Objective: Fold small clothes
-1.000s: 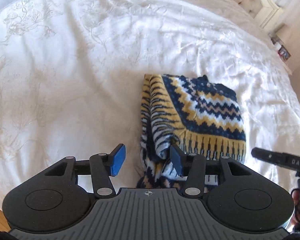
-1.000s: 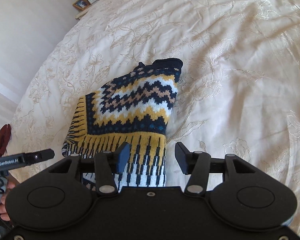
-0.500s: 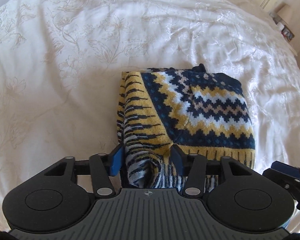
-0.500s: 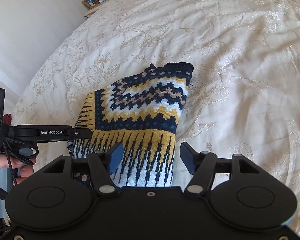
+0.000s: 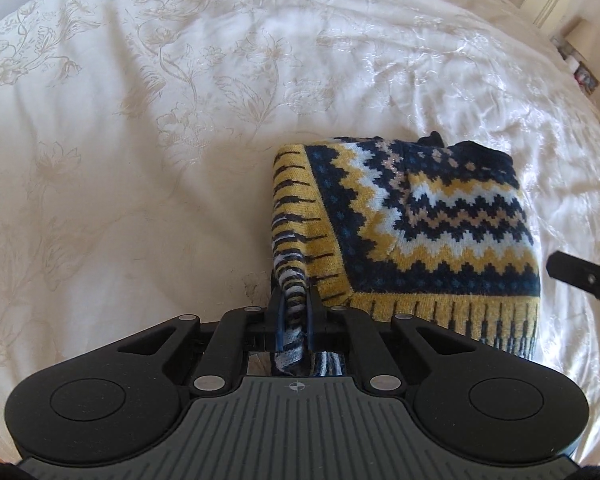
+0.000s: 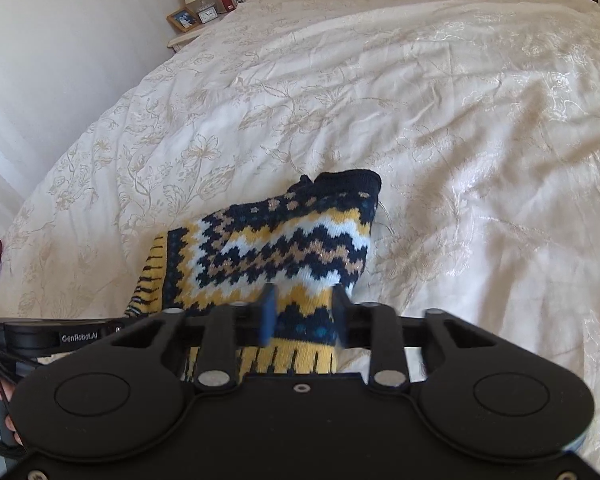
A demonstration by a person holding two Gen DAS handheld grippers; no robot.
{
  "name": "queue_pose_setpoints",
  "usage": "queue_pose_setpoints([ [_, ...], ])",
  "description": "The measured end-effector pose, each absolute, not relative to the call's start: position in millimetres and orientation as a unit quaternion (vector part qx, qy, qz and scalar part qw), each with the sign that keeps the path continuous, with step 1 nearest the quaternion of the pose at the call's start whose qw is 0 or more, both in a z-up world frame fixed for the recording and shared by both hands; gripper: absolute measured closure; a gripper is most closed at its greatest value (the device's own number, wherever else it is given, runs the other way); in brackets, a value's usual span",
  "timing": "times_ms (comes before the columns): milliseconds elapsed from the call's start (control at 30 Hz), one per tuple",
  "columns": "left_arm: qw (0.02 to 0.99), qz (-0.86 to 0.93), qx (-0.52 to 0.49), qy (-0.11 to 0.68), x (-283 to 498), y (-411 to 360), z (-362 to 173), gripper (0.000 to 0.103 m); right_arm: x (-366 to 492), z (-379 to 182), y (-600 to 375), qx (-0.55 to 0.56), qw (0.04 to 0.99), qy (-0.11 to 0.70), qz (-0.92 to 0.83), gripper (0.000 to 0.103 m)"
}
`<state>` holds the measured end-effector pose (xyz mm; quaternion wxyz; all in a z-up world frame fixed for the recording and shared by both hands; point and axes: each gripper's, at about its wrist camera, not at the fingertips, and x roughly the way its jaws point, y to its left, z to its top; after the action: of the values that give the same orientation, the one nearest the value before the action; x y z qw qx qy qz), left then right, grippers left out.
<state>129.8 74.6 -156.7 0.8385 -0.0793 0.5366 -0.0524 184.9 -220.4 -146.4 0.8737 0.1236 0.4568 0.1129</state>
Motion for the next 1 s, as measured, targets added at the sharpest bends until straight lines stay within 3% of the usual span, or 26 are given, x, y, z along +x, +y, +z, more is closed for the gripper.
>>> queue_pose_setpoints([
  [333,0.83,-0.065,-0.084,0.547,136.4,77.1,-164.8,0.089,257.9,-209.1,-192.3,0.098,0.831,0.535,0.116,0.088],
  [667,0.826,-0.091,-0.076,0.55,138.7,82.3,-167.3,0.083,239.0,-181.2,-221.8,0.142,0.863,0.482,0.053,0.082],
  [833,0.823,-0.102,-0.074,0.554,141.7,83.2,-168.5,0.083,249.7,-196.4,-220.5,0.134,0.853,0.503,0.04,0.081],
  [1000,0.824,-0.113,-0.05,0.552,144.5,81.7,-168.2,0.071,267.4,-208.7,-213.4,0.134,0.843,0.52,0.033,0.082],
])
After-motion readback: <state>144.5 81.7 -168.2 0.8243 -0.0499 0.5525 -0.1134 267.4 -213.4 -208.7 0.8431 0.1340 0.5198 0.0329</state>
